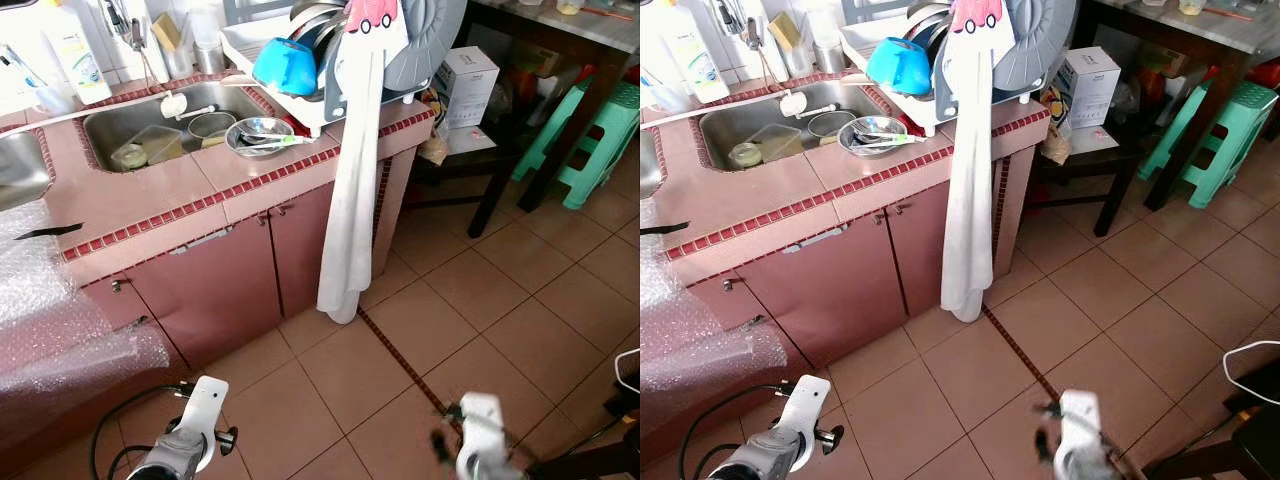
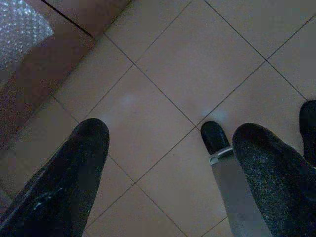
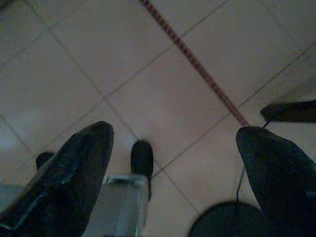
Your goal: Kitchen organization
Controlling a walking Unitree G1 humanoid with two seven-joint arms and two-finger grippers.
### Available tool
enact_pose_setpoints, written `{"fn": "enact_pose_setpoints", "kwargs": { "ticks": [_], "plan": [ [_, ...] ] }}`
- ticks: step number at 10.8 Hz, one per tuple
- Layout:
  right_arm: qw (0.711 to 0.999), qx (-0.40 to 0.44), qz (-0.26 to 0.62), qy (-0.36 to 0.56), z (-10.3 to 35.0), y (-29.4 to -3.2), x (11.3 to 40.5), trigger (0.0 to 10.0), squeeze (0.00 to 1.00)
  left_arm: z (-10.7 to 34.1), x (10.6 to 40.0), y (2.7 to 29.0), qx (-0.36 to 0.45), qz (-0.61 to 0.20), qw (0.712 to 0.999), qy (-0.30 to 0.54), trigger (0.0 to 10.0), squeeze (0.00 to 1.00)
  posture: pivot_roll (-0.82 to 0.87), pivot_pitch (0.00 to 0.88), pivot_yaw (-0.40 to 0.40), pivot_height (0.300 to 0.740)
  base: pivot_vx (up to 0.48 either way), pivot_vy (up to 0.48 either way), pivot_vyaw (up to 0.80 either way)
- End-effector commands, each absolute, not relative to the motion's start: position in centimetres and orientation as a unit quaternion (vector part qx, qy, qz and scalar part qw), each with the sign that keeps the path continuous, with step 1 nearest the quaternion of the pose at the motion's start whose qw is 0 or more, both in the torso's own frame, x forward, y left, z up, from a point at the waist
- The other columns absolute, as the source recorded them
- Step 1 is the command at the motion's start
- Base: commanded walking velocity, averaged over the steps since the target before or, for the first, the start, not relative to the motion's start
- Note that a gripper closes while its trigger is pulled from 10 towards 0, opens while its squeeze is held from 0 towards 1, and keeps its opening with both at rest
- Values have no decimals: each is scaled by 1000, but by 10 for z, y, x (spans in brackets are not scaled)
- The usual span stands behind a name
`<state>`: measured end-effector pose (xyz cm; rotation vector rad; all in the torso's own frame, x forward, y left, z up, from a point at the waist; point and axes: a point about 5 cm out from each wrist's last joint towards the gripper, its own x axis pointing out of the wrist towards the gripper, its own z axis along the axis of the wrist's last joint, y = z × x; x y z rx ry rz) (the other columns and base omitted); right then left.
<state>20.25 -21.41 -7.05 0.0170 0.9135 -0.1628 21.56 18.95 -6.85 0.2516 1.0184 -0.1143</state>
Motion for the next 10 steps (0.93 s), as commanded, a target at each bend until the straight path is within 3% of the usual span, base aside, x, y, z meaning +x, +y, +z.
{"fn": "enact_pose_setpoints", "kwargs": {
  "ticks": [1, 10],
  "plan": [
    [896, 22, -79, 436, -70, -210, 205, 10000, 0, -69, 213, 192, 117, -51, 862, 490, 10000, 0, 22, 73, 42, 740, 0, 0, 0],
    [885, 10, -39, 464, -78, -196, 194, 10000, 0, -72, 208, 198, 122, -45, 857, 498, 10000, 0, 39, 61, 39, 740, 0, 0, 0]
  ]
}}
